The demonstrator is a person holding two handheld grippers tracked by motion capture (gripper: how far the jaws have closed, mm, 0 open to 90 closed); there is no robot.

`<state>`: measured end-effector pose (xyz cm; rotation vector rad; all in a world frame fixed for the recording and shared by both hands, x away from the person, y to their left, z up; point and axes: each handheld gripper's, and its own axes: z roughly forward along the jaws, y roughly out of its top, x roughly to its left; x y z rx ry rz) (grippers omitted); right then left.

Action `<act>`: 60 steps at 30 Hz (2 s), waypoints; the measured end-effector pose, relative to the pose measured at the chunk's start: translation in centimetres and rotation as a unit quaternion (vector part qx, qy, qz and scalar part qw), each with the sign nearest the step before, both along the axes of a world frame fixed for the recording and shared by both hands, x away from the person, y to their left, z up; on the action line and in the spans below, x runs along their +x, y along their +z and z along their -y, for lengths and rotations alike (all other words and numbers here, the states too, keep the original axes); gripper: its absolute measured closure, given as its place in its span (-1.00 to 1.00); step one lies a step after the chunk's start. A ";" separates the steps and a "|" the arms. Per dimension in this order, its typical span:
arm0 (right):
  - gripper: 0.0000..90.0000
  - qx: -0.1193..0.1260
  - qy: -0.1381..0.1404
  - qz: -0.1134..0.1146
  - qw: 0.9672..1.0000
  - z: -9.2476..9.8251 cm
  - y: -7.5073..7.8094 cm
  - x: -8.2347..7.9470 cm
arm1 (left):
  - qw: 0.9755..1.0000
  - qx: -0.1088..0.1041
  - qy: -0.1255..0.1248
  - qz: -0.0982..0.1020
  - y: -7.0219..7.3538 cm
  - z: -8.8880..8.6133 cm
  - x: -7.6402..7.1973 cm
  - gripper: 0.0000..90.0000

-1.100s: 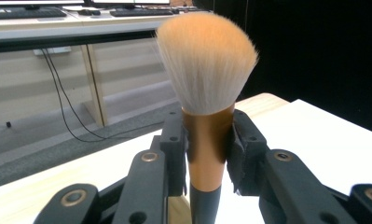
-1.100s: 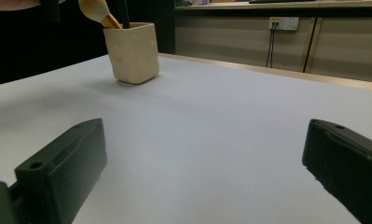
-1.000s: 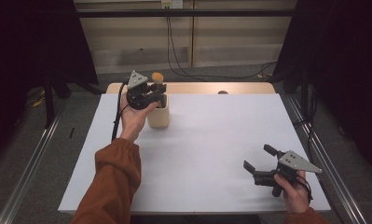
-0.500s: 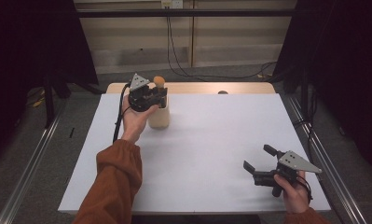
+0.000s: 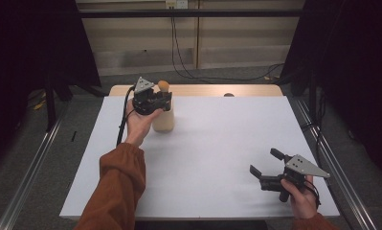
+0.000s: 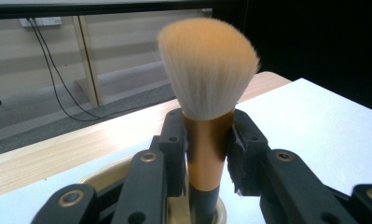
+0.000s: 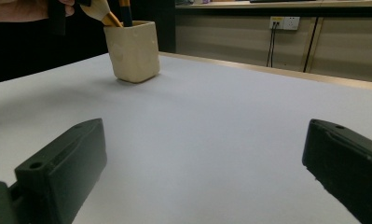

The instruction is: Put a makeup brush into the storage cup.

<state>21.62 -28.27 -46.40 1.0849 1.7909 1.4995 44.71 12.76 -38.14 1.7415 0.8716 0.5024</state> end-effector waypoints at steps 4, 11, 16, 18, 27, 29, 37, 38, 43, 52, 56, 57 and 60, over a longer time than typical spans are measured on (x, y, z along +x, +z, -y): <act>-1.00 -0.001 0.001 -0.001 1.000 0.0 0.0 0.0 | 1.000 -0.001 0.001 -0.004 -0.1 -0.2 0.1 0.51; -1.00 0.000 0.000 0.000 1.000 0.0 0.0 0.0 | 1.000 0.015 0.006 0.005 -0.2 0.0 0.0 -0.03; -1.00 0.001 -0.001 -0.001 1.000 0.1 0.0 0.0 | 1.000 0.008 0.026 0.012 0.0 -0.1 0.0 -0.47; -1.00 0.001 -0.001 -0.001 1.000 0.1 0.0 0.0 | 0.999 0.004 0.033 0.010 0.1 -0.3 0.0 -0.57; -1.00 -0.001 -0.002 -0.001 1.000 0.1 -0.1 0.0 | 0.999 -0.022 0.043 -0.005 0.0 -1.6 -0.3 -0.90; -1.00 0.000 -0.003 -0.002 1.000 0.1 -0.1 0.1 | 0.999 -0.024 0.041 -0.006 0.0 -1.9 -0.3 -0.94; -1.00 0.007 -0.009 -0.002 1.000 0.4 -0.1 0.2 | 0.999 -0.030 0.033 0.001 0.2 -2.6 -0.6 -0.96; -1.00 0.006 -0.010 -0.002 1.000 0.4 -0.1 0.2 | 0.999 -0.027 0.031 0.002 0.2 -2.7 -0.7 -0.96; -1.00 0.007 -0.010 -0.001 1.000 0.7 -0.2 0.3 | 0.999 -0.028 0.030 0.009 0.2 -3.4 -1.3 -0.96; -1.00 0.006 -0.007 -0.002 1.000 0.6 -0.2 0.5 | 0.999 -0.026 0.033 0.016 0.8 -4.1 -2.4 -0.96; -1.00 0.007 -0.009 -0.004 1.000 0.6 -0.2 0.3 | 0.999 -0.023 0.032 0.021 0.8 -4.1 -2.9 -0.95; -1.00 0.009 -0.010 -0.004 1.000 0.6 -0.2 0.3 | 0.999 -0.024 0.029 0.021 0.8 -4.1 -3.0 -0.95; -1.00 0.008 -0.012 -0.005 1.000 0.7 -0.3 0.2 | 0.999 -0.026 0.029 0.025 0.9 -4.2 -3.5 -0.95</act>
